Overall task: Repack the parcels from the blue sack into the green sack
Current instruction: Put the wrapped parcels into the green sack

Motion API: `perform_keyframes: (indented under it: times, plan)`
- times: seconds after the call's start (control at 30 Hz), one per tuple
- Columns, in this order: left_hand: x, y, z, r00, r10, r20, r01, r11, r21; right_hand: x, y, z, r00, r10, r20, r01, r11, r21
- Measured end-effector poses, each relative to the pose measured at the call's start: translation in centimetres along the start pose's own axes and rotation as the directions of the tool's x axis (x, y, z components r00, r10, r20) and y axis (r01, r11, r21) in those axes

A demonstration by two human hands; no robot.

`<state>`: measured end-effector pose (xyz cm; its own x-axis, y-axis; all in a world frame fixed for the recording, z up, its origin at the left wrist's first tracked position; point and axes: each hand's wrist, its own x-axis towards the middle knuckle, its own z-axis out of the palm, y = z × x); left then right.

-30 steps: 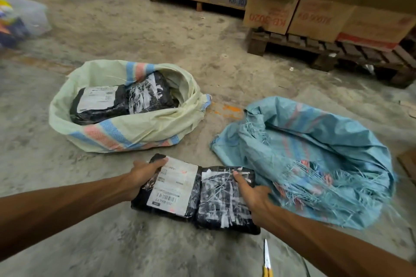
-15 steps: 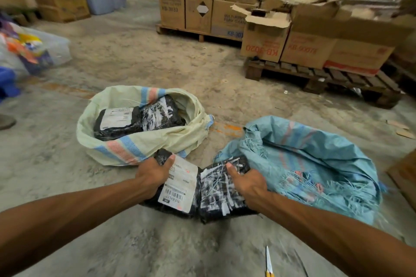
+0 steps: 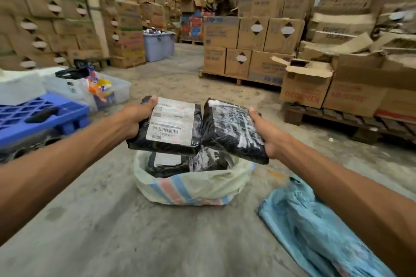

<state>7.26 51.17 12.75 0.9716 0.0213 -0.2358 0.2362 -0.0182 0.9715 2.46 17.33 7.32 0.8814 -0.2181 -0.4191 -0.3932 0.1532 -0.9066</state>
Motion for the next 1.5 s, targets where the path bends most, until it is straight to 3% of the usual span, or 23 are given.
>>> perform_keyframes:
  times: [0.1, 0.23, 0.4, 0.6, 0.73, 0.87, 1.0, 1.07, 1.13, 1.2, 1.37, 1.43, 1.5]
  plan:
    - [2.0, 0.8, -1.1, 0.996, -0.079, 0.029, 0.080, 0.995, -0.057, -2.3, -2.1, 4.7, 0.985, 0.042, 0.169, -0.058, 0.994, 0.091]
    - [6.1, -1.9, -1.3, 0.984, -0.168, 0.068, 0.177, 0.969, -0.170, 2.3, 0.1, 7.8, 0.928, 0.004, 0.373, -0.101, 0.965, 0.241]
    - [11.6, -6.9, -0.9, 0.956, -0.280, 0.083, 0.292, 0.926, -0.238, 8.5, 3.3, 9.0, 0.935, 0.135, 0.328, -0.217, 0.949, 0.227]
    - [18.6, -10.9, -0.5, 0.940, -0.335, 0.063, 0.340, 0.934, -0.112, 20.5, 4.7, 6.4, 0.988, 0.141, 0.064, -0.140, 0.990, -0.031]
    - [21.7, -13.1, 0.1, 0.968, -0.219, -0.125, 0.239, 0.954, 0.179, 19.9, 4.2, 7.2, 0.988, -0.044, -0.150, -0.007, 0.948, -0.319]
    - [22.7, -14.2, -0.4, 0.960, -0.255, -0.112, 0.274, 0.938, 0.214, 20.2, 4.0, 7.2, 0.942, -0.261, -0.212, 0.091, 0.806, -0.584]
    - [22.2, -14.6, -1.0, 0.980, -0.191, -0.062, 0.199, 0.881, 0.430, 19.9, 4.6, 8.8, 0.963, -0.186, -0.197, 0.003, 0.732, -0.681]
    - [21.5, -14.9, -1.0, 0.991, -0.124, -0.039, 0.122, 0.776, 0.618, 19.6, 5.7, 9.4, 0.961, -0.176, -0.214, -0.025, 0.714, -0.700]
    - [20.2, -15.0, -1.4, 0.994, -0.050, -0.092, 0.104, 0.580, 0.808, 19.4, 6.7, 9.4, 0.971, -0.160, -0.177, 0.000, 0.744, -0.668]
    - [19.7, -15.8, -1.9, 0.990, 0.022, -0.136, 0.104, 0.524, 0.846, 19.3, 7.5, 9.0, 0.983, -0.136, -0.127, 0.036, 0.808, -0.588]
    - [19.6, -17.4, -1.9, 0.954, 0.175, -0.245, 0.079, 0.641, 0.764, 17.5, 7.3, 8.5, 0.980, -0.172, -0.102, 0.105, 0.878, -0.467]
    - [19.5, -17.4, -2.3, 0.901, 0.284, -0.328, 0.057, 0.673, 0.737, 16.8, 6.8, 8.2, 0.963, -0.217, -0.162, 0.123, 0.884, -0.452]
    - [19.6, -17.4, -3.0, 0.858, 0.312, -0.408, 0.086, 0.696, 0.713, 15.8, 6.3, 7.6, 0.895, -0.335, -0.295, 0.141, 0.839, -0.526]
